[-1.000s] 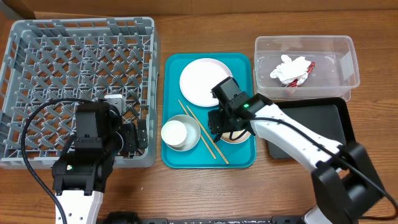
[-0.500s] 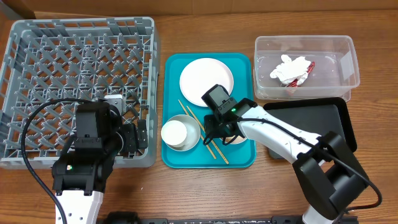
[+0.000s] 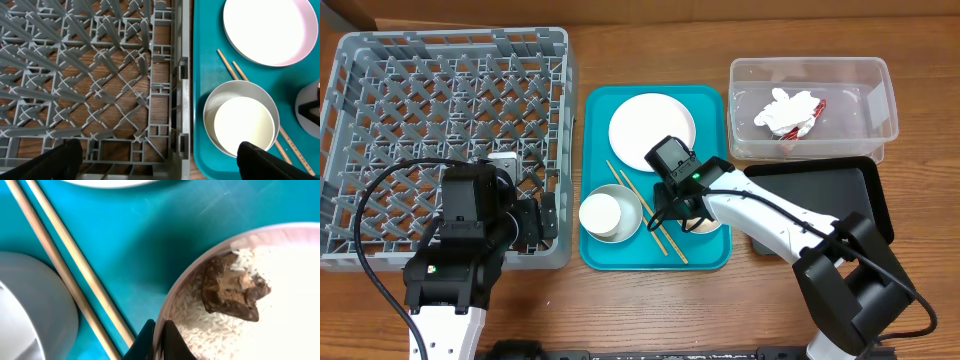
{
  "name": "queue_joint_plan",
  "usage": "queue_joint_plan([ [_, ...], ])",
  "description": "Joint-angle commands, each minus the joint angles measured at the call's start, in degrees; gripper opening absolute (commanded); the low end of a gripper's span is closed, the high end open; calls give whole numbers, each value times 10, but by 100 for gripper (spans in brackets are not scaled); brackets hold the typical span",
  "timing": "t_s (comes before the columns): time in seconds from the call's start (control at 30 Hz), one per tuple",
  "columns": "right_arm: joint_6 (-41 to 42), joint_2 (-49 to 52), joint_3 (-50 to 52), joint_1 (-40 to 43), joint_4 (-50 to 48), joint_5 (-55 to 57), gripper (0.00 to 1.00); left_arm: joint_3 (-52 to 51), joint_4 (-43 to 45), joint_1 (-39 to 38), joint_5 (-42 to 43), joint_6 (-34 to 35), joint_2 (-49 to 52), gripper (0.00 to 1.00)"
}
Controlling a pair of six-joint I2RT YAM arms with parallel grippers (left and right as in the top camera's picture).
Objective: Sort waste into correct bins and load items into the dishwasher
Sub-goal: 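Grasp the rim of the pink rice bowl with the right gripper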
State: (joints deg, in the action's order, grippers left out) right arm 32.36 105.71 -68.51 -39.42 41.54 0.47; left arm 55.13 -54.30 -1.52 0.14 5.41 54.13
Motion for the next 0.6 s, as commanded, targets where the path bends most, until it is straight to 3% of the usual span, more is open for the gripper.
queue_joint_plan([
  [0.0,5,4,-21,0,38,3,4,13,1,0,-6,-12,-1,100],
  [0.3,4,-61,-91,12,123,59,4,13,1,0,-6,-12,-1,100],
  [0.57,5,-148,-91,109,171,52,4,13,2,0,-7,-12,-1,100],
])
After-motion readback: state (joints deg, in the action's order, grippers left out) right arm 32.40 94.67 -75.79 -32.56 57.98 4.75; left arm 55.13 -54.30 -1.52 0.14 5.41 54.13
